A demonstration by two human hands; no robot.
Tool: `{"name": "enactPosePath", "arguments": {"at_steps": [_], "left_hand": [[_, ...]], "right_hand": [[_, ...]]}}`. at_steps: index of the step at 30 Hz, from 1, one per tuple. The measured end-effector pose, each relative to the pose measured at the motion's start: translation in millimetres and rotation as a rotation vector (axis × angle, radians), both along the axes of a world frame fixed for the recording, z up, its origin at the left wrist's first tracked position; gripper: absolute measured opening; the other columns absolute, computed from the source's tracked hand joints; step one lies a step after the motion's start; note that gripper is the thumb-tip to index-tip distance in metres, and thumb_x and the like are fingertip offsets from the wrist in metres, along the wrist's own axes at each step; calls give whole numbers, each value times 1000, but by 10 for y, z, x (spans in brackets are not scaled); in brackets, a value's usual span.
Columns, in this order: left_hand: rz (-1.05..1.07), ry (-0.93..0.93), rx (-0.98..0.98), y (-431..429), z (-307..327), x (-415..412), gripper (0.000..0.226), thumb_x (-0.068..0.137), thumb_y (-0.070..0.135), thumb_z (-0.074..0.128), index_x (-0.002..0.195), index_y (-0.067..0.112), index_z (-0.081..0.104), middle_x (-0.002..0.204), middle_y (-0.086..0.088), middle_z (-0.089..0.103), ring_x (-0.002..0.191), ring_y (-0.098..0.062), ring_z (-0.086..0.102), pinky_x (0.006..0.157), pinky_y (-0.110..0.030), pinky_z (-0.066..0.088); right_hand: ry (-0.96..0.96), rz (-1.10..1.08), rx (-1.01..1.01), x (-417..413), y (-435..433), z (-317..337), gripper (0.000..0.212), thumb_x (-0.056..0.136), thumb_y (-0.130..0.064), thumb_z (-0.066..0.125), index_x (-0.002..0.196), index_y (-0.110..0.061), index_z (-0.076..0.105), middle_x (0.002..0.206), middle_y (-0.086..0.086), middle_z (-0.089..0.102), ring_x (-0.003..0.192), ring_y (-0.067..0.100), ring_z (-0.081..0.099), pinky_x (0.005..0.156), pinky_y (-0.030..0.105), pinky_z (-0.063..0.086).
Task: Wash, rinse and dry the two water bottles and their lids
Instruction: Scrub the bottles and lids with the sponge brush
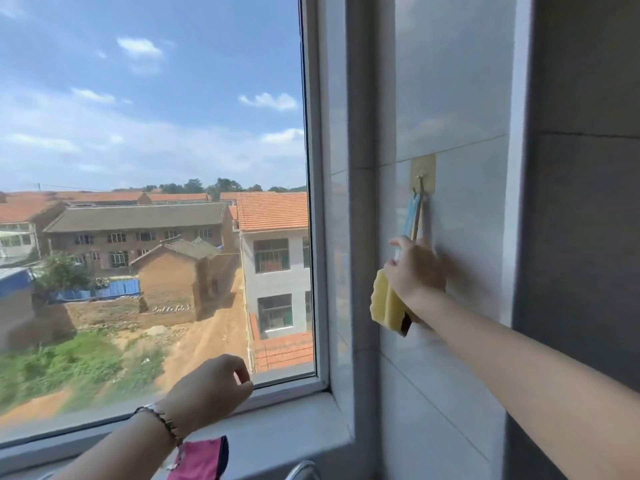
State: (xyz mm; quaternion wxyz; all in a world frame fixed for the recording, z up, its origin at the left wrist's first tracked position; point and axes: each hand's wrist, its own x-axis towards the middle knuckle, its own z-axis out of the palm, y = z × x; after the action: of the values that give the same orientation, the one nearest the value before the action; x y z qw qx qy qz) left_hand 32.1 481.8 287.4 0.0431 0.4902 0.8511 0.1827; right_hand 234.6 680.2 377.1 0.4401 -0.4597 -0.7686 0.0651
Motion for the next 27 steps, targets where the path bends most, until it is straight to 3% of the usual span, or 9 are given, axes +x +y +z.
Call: {"name": "enactPosePath", "arguments": {"at_steps": [3,6,10,13,15,19,21,24,27], "left_hand": [[12,20,-8,-41,-16,-63,12,90,31,52,78,30,54,83,11,58,72,-8,61,74,-28,53],[16,3,-20,-73,-103,-95,9,90,32,52,82,29,55,88,8,60,78,-10,62,77,-29,54],[-12,-8,-4,-128,-197,-76,8,92,32,51,87,28,55,86,8,61,78,-9,62,73,-24,53],[-54,-67,22,-254,-259,-54,10,92,29,52,83,28,55,80,10,62,70,-6,60,65,-18,50],[-59,-87,1,-418,-357,-76,11,91,31,54,80,32,55,82,12,63,74,-4,61,70,-20,53],[-42,-113,-28,-921,-647,-120,7,90,34,55,83,34,56,85,15,62,78,0,59,69,-16,50],[6,-203,-48,-1305,-898,-121,5,89,33,56,85,34,58,85,14,63,79,-1,59,71,-17,49],[87,-298,-52,-1836,-1295,-124,6,87,30,60,81,32,62,82,13,63,76,-3,60,70,-20,47],[158,-364,-103,-2335,-1662,-132,7,85,24,61,80,28,63,77,10,62,70,-6,59,68,-22,48]], "right_hand": [[111,171,59,117,10,14,39,89,-9,50,127,-13,54,116,16,51,99,27,54,73,19,32],[92,227,149,194,-22,153,37,87,-3,52,123,-8,57,113,20,53,98,30,54,73,11,28],[53,245,70,172,-192,374,43,88,-5,49,131,-6,49,124,19,54,112,29,51,88,20,34],[-210,423,-72,146,-528,228,59,85,1,48,142,-6,33,124,18,52,101,21,50,81,20,36],[-408,524,-106,110,-786,-28,59,87,3,49,142,-5,31,117,16,55,92,18,50,77,16,36],[-627,532,-201,57,-1372,-640,23,91,-27,56,112,-16,56,84,-2,57,84,18,56,71,26,37],[-850,487,-266,-29,-1717,-1008,20,95,-37,46,98,-20,55,96,2,59,98,24,56,68,28,35],[-1184,473,-310,-139,-2068,-1619,20,96,-32,43,77,-24,48,113,2,61,108,24,55,65,27,35],[-1441,501,-295,-241,-2370,-2279,22,97,-34,42,107,-23,57,117,3,60,111,24,55,74,31,39]]}}
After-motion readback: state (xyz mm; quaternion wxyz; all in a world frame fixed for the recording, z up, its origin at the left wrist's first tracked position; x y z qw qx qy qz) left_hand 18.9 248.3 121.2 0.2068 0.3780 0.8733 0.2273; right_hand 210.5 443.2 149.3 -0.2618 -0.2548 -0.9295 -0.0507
